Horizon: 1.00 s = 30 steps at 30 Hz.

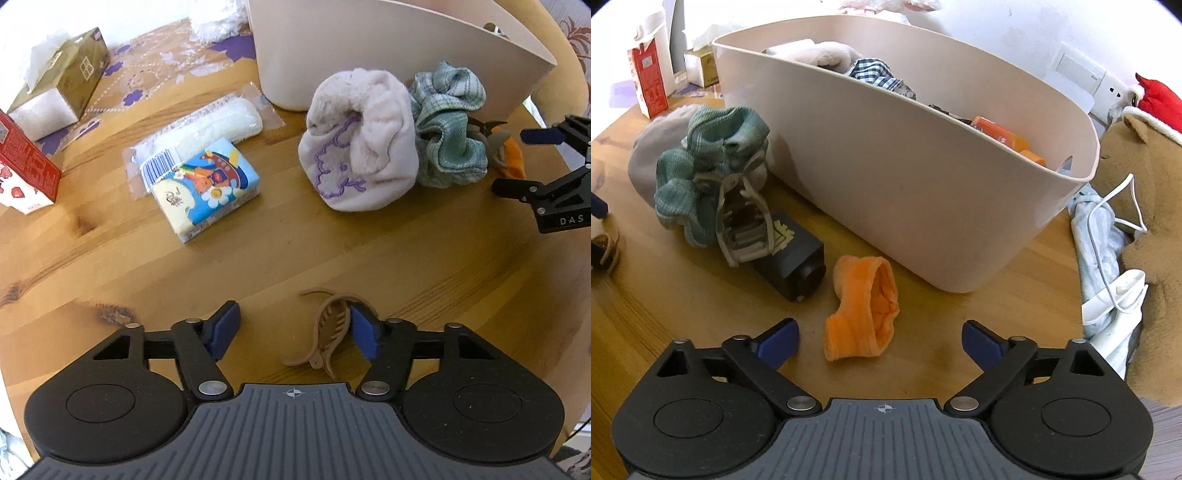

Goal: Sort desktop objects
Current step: 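Grasp the brown claw clip with left tool while right grasps orange sock, then carry the claw clip and orange sock over the basket and open both tools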

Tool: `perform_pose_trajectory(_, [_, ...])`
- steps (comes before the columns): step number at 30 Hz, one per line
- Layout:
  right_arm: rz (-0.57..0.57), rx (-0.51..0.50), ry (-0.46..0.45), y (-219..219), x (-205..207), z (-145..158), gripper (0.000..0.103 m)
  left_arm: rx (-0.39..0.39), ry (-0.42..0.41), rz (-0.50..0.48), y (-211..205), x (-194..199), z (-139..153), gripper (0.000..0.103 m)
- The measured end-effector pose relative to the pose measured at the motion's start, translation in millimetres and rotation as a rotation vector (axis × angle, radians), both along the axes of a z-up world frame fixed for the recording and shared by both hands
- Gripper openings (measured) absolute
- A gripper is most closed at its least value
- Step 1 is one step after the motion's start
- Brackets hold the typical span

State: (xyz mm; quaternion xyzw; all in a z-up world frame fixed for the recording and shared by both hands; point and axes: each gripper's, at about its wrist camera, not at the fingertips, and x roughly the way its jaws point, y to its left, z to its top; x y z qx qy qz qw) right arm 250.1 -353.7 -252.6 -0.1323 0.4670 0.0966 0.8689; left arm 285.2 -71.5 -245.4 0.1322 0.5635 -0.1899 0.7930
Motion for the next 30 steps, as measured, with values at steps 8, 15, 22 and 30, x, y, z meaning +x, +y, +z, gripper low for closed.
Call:
perform_pose_trajectory(8, [0.005, 0.109, 0.029, -7, 1, 8, 0.034, -0.039, -0.020, 0.043, 10, 2, 0, 0.035])
perform_pose_trajectory(15, [0.045, 0.091, 0.054, -1, -6, 14, 0.013, -0.050, -0.009, 0.045, 13, -1, 3, 0.035])
perform_pose_trajectory(22, [0.054, 0.102, 0.050, 1, -11, 22, 0.013, -0.065, 0.004, 0.059, 17, -4, 8, 0.035])
perform_pose_trajectory(30, [0.063, 0.125, 0.011, 7, -17, 39, 0.013, -0.096, -0.017, 0.063, 16, -3, 23, 0.035])
